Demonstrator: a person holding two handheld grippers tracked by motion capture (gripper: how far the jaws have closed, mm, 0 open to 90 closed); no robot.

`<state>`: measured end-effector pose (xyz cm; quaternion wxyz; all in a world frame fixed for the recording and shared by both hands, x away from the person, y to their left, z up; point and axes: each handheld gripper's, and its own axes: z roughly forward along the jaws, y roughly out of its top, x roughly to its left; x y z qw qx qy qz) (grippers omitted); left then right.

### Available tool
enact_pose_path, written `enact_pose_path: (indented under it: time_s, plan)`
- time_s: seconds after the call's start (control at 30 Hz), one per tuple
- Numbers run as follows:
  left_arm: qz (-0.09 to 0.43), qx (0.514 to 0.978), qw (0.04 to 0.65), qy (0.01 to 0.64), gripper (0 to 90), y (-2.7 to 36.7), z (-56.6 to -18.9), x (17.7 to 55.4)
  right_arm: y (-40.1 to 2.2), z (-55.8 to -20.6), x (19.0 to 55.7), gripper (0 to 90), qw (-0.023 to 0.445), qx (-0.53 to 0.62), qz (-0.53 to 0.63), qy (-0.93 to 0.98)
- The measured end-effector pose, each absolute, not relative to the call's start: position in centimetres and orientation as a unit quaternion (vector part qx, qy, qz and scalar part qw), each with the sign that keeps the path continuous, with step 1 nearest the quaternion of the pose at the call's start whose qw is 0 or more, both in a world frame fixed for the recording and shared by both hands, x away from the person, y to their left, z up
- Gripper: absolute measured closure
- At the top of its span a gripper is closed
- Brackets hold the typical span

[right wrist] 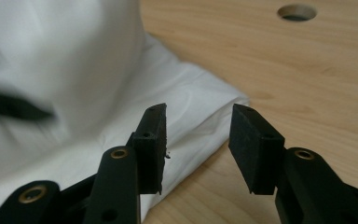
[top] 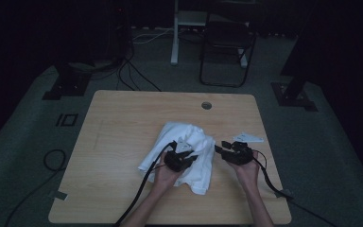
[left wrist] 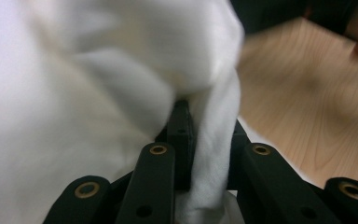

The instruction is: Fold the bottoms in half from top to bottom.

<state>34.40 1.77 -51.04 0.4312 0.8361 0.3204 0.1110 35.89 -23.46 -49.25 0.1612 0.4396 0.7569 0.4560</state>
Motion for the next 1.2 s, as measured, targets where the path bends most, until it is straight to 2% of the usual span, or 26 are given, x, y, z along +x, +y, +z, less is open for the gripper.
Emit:
enact_pose_path:
  time_s: [0.03,0.3,0.5,0.57,0.63,0.67,0.73,0.77,0.8,0.83,0.87,0.93,1.03,1.07,1.2]
  plan:
    - [0.105,0.839,0.426,0.322,80.6,1.4,-52.3,34.4,-23.4,-49.0,35.8,54.6,0.163,0.437,0.457,0.757]
    - [0.116,0.841,0.421,0.319,80.5,1.2,-52.6,34.2,-21.9,-47.0,35.7,50.8,0.172,0.414,0.486,0.75]
    - [0.114,0.841,0.419,0.323,80.3,1.3,-52.4,34.2,-18.6,-46.9,37.3,44.0,0.142,0.392,0.492,0.764]
    - [0.114,0.84,0.419,0.325,80.2,1.4,-52.2,34.2,-17.9,-47.8,38.2,48.5,0.123,0.399,0.484,0.769]
    - [0.114,0.841,0.418,0.325,79.4,1.4,-52.1,34.1,-17.6,-48.6,39.0,63.6,0.097,0.403,0.484,0.77]
    - [0.112,0.841,0.418,0.325,79.4,1.5,-52.0,34.1,-17.6,-48.6,39.0,63.6,0.097,0.403,0.484,0.77]
    - [0.096,0.838,0.421,0.334,75.2,1.7,-51.7,34.3,-17.4,-49.0,39.5,75.2,0.089,0.41,0.472,0.775]
    - [0.086,0.835,0.424,0.34,69.1,1.8,-51.3,34.3,-17.3,-49.3,39.8,77.9,0.093,0.413,0.463,0.779]
    - [0.08,0.833,0.427,0.343,69.1,1.9,-50.9,34.2,-17.3,-49.3,39.8,77.9,0.093,0.413,0.463,0.779]
    - [0.081,0.828,0.443,0.335,63.0,2.4,-49.0,33.6,-17.4,-49.3,39.9,78.1,0.093,0.415,0.462,0.778]
    - [0.081,0.828,0.443,0.335,61.3,2.4,-49.0,33.6,-17.4,-49.3,39.9,78.1,0.093,0.415,0.462,0.778]
    - [0.111,0.819,0.464,0.318,60.0,3.6,-46.0,32.7,-17.6,-49.4,39.9,78.1,0.096,0.418,0.46,0.777]
    - [0.136,0.813,0.471,0.314,59.7,4.9,-44.1,32.6,-17.6,-49.5,40.0,78.1,0.095,0.42,0.46,0.776]
    - [0.159,0.803,0.477,0.322,59.7,6.6,-42.8,32.9,-17.7,-49.5,40.0,78.1,0.096,0.421,0.461,0.775]
    - [0.179,0.791,0.472,0.347,59.3,8.7,-42.3,34.0,-17.6,-49.6,40.0,78.0,0.095,0.42,0.462,0.775]
